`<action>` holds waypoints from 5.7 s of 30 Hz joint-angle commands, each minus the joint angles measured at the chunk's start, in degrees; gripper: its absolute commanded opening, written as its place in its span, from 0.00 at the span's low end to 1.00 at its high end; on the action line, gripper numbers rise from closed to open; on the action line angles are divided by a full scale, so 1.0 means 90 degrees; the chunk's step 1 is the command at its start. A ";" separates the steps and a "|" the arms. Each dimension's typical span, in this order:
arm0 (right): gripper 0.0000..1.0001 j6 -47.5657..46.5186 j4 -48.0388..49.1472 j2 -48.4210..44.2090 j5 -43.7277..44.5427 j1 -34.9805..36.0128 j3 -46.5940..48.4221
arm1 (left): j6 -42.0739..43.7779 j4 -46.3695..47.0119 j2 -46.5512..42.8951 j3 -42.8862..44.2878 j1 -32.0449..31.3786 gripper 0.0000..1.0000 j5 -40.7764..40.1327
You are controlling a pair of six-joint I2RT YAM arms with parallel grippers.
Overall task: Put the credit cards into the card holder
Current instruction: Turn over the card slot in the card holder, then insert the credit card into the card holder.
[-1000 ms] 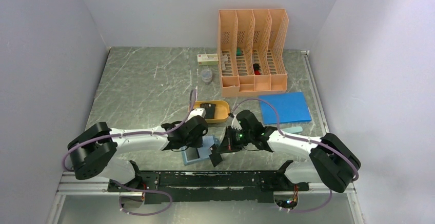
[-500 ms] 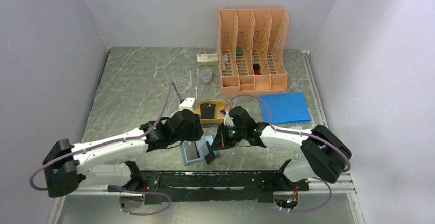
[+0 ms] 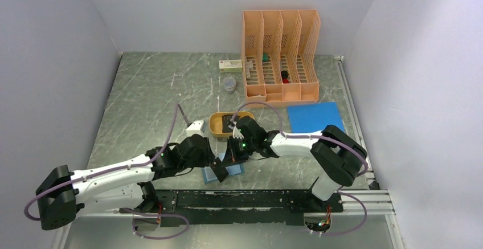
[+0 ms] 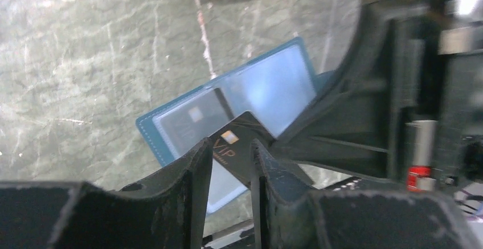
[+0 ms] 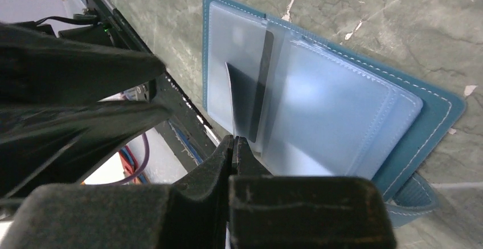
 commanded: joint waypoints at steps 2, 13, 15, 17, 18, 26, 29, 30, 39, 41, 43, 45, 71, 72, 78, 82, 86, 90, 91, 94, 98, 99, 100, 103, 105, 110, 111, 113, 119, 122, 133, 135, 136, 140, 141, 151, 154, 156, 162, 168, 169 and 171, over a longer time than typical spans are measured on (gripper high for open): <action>0.00 -0.0243 -0.0284 -0.0180 0.0301 0.0046 0.0086 | -0.0251 0.0468 0.0588 -0.0299 0.0030 0.32 -0.0297; 0.00 -0.0220 -0.0541 -0.0857 0.0614 -0.0210 -0.0296 | -0.0586 0.0334 0.1092 -0.0599 0.0046 0.26 -0.0557; 0.00 -0.0176 -0.0331 -0.0785 0.0569 -0.0238 -0.0340 | -0.0588 0.0306 0.1044 -0.0635 0.0046 0.26 -0.0582; 0.00 -0.0143 -0.0236 -0.0717 0.0545 -0.0252 -0.0352 | -0.0597 0.0276 0.1029 -0.0645 0.0047 0.26 -0.0593; 0.00 -0.0119 -0.0185 -0.0691 0.0524 -0.0260 -0.0359 | -0.0590 0.0274 0.1030 -0.0649 0.0050 0.26 -0.0585; 0.00 -0.0063 -0.0069 -0.0636 0.0500 -0.0309 -0.0466 | -0.0588 0.0322 0.1003 -0.0708 0.0051 0.26 -0.0544; 0.00 -0.0017 0.0018 -0.0572 0.0466 -0.0315 -0.0548 | -0.0588 0.0308 0.0990 -0.0706 0.0044 0.25 -0.0526; 0.00 0.0006 0.0061 -0.0553 0.0444 -0.0322 -0.0563 | -0.0596 0.0296 0.0982 -0.0702 0.0046 0.25 -0.0533; 0.00 0.0238 0.0632 -0.0259 0.0295 -0.0320 -0.0610 | -0.0588 0.0192 0.0905 -0.0700 0.0044 0.26 -0.0522; 0.00 0.0311 0.0746 -0.0234 0.0342 -0.0320 -0.0633 | -0.0591 0.0153 0.0879 -0.0693 0.0050 0.26 -0.0528; 0.00 0.0381 0.0871 -0.0190 0.0403 -0.0325 -0.0656 | -0.0595 0.0104 0.0825 -0.0678 0.0048 0.26 -0.0534; 0.00 0.0454 0.0976 -0.0119 0.0426 -0.0325 -0.0674 | -0.0597 0.0015 0.0759 -0.0650 0.0049 0.27 -0.0544; 0.00 0.1226 0.1764 0.0401 0.0835 -0.0317 -0.0979 | -0.1512 -0.0687 0.0141 -0.1158 0.0047 0.15 -0.0305; 0.00 0.1283 0.1818 0.0412 0.0839 -0.0316 -0.1013 | -0.1515 -0.0600 0.0179 -0.1201 0.0044 0.15 -0.0242; 0.00 0.1578 0.2096 0.0455 0.0948 -0.0249 -0.1146 | -0.1470 -0.0174 0.0154 -0.1430 0.0047 0.13 0.0008; 0.00 0.1715 0.2180 0.0455 0.1026 -0.0184 -0.1176 | -0.1450 -0.0096 0.0113 -0.1451 0.0050 0.13 0.0039; 0.00 0.1775 0.2147 0.0476 0.1091 -0.0083 -0.1102 | -0.1447 0.0005 0.0121 -0.1473 0.0051 0.13 0.0069; 0.00 0.1762 0.2060 0.0474 0.1143 -0.0006 -0.1026 | -0.1447 0.0056 0.0168 -0.1465 0.0046 0.12 0.0081; 0.00 0.1759 0.2044 0.0462 0.1146 0.0004 -0.1016 | -0.1438 0.0053 0.0170 -0.1456 0.0044 0.12 0.0077; 0.00 0.1728 0.2010 0.0449 0.1148 0.0045 -0.0994 | -0.1428 0.0077 0.0156 -0.1464 0.0051 0.12 0.0057; 0.00 0.1639 0.1966 0.0503 0.1042 0.0097 -0.0901 | -0.1418 0.0131 0.0177 -0.1478 0.0044 0.12 0.0054; 0.00 0.1617 0.1947 0.0528 0.1032 0.0107 -0.0874 | -0.1410 0.0137 0.0193 -0.1475 0.0051 0.12 0.0052; 0.00 0.1606 0.1948 0.0536 0.1022 0.0126 -0.0859 | -0.1408 0.0154 0.0212 -0.1476 0.0045 0.12 0.0053; 0.00 0.1521 0.1885 0.0532 0.0993 0.0144 -0.0813 | -0.1409 0.0130 0.0242 -0.1448 0.0044 0.12 0.0014; 0.00 0.1476 0.1816 0.0495 0.0981 0.0146 -0.0797 | -0.1401 0.0098 0.0258 -0.1426 0.0051 0.13 -0.0022; 0.00 0.1316 0.1587 0.0467 0.0953 0.0143 -0.0756 | -0.1399 0.0001 0.0268 -0.1339 0.0052 0.13 -0.0166; 0.00 0.1307 0.1589 0.0477 0.0939 0.0146 -0.0764 | -0.1390 0.0000 0.0267 -0.1323 0.0052 0.13 -0.0179; 0.00 0.1300 0.1617 0.0558 0.0876 0.0143 -0.0736 | -0.1366 0.0034 0.0277 -0.1325 0.0050 0.13 -0.0169; 0.00 0.1192 0.1568 0.0744 0.0739 0.0162 -0.0514 | -0.1297 0.0206 0.0405 -0.1294 0.0052 0.14 -0.0102; 0.00 0.1140 0.1483 0.0718 0.0738 0.0154 -0.0491 | -0.1263 0.0251 0.0483 -0.1243 0.0049 0.14 -0.0104; 0.20 0.0965 0.0627 -0.0051 0.1269 0.0101 -0.0577 | -0.1301 -0.0037 0.0315 -0.1197 0.0049 0.14 -0.0252; 0.28 0.0923 0.0519 -0.0174 0.1320 0.0072 -0.0590 | -0.1301 -0.0066 0.0275 -0.1190 0.0052 0.14 -0.0275; 0.33 0.0912 0.0467 -0.0219 0.1343 0.0064 -0.0596 | -0.1301 -0.0087 0.0269 -0.1186 0.0052 0.14 -0.0280; 0.41 0.0856 0.0308 -0.0429 0.1376 0.0042 -0.0578 | -0.1273 -0.0109 0.0258 -0.1161 0.0052 0.15 -0.0295; 0.42 0.0838 0.0249 -0.0478 0.1402 0.0042 -0.0567 | -0.1267 -0.0108 0.0258 -0.1152 0.0049 0.14 -0.0299; 0.37 0.0626 0.0260 -0.0041 0.1305 0.0041 -0.0197 | -0.1165 -0.0017 0.0372 -0.1024 0.0050 0.15 -0.0322; 0.37 0.0593 0.0263 0.0131 0.1293 0.0037 -0.0102 | -0.1154 0.0039 0.0375 -0.1041 0.0047 0.15 -0.0296; 0.35 0.0584 0.0271 0.0212 0.1293 0.0036 -0.0079 | -0.1153 0.0058 0.0384 -0.1052 0.0051 0.15 -0.0296; 0.25 0.0592 0.0422 0.0384 0.1147 0.0074 -0.0072 | -0.1135 0.0173 0.0426 -0.1075 0.0047 0.15 -0.0270; 0.21 0.0529 0.0449 0.0431 0.1053 0.0171 0.0018 | -0.1050 0.0310 0.0626 -0.0984 0.0051 0.15 -0.0226; 0.21 0.0521 0.0453 0.0440 0.1044 0.0185 0.0024 | -0.1031 0.0312 0.0658 -0.0955 0.0052 0.15 -0.0228; 0.20 0.0508 0.0451 0.0409 0.1037 0.0214 0.0027 | -0.0999 0.0303 0.0712 -0.0889 0.0051 0.15 -0.0244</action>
